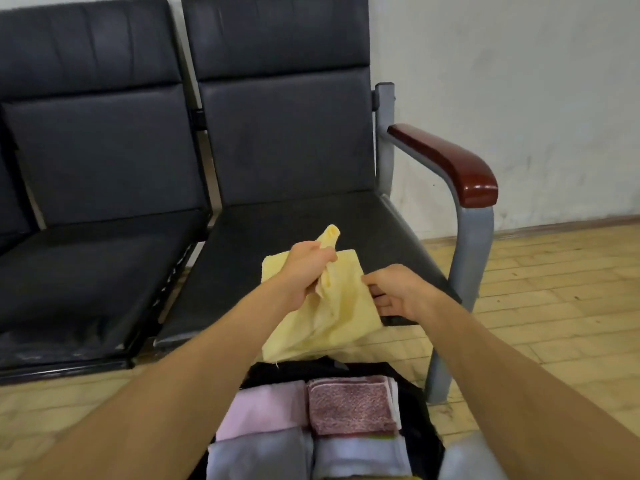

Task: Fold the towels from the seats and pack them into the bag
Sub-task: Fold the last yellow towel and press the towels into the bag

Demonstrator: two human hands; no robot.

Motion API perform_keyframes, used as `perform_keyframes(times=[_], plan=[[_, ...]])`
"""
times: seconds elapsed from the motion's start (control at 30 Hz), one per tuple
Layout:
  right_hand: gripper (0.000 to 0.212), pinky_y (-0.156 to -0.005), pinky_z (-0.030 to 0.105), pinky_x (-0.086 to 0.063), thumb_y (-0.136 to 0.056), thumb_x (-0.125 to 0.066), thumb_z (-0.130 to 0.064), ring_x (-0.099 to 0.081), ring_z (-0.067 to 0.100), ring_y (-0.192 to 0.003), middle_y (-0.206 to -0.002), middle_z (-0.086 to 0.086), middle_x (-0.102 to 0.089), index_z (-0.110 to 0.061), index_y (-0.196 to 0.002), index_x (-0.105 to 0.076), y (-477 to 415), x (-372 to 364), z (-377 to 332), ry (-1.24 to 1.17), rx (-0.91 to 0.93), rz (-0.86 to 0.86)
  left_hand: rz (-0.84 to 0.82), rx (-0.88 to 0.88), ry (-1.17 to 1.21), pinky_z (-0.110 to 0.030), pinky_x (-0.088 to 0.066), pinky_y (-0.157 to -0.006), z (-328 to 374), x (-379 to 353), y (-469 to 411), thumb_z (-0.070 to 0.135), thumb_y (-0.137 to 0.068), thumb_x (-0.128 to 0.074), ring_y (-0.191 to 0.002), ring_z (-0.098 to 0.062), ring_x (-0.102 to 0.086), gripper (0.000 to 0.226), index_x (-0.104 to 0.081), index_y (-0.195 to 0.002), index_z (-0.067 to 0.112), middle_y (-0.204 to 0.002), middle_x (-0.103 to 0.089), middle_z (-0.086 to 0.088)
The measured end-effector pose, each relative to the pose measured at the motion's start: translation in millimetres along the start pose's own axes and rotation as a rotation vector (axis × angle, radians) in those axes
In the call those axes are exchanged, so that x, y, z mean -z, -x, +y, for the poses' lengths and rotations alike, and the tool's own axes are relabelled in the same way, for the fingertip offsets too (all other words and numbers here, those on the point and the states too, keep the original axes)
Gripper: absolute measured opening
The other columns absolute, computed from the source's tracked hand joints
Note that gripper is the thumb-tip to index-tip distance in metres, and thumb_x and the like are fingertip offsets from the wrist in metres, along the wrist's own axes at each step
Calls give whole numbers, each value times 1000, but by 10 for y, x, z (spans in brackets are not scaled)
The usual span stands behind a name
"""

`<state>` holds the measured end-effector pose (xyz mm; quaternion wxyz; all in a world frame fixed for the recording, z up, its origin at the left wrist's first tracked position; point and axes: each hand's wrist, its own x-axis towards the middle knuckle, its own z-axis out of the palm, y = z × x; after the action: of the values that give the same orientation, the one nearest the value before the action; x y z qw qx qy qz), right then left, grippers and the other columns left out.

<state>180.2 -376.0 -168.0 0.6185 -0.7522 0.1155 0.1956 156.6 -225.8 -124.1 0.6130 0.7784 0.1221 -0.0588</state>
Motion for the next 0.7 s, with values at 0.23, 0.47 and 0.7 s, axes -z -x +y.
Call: perform_keyframes(times=[0.23,0.47,0.7], plan=[[54,-59,31,-58,-96,-55,-45,-68,22,-78,-95,9,-71,-4,-132,-53,-11,-30,-9,25,48,25,-134,-65,-197,-25,-42,-52,-204,-121,42,20,-101,-40,-57,-16,-56,20,-59,-98,14,-77,-60,-8],[65,-88,44,-54,-93,-47,-60,-60,27,-101,-117,7,-61,-8,-132,-48,-43,-115,-10,268,135,148,267,-137,-603,-36,-42,-96,-667,633,78,27,-96,-52,-116,-22,-45,40,-48,-135,16,-132,-39,-8],[35,-71,30,-54,-90,-66,-39,-68,18,-93,-104,1,-70,-13,-113,-65,42,-218,-1,385,219,4,252,-94,-570,-41,-42,-98,-949,727,194,39,-91,-58,-108,-20,-39,24,-53,-103,18,-111,-41,0]])
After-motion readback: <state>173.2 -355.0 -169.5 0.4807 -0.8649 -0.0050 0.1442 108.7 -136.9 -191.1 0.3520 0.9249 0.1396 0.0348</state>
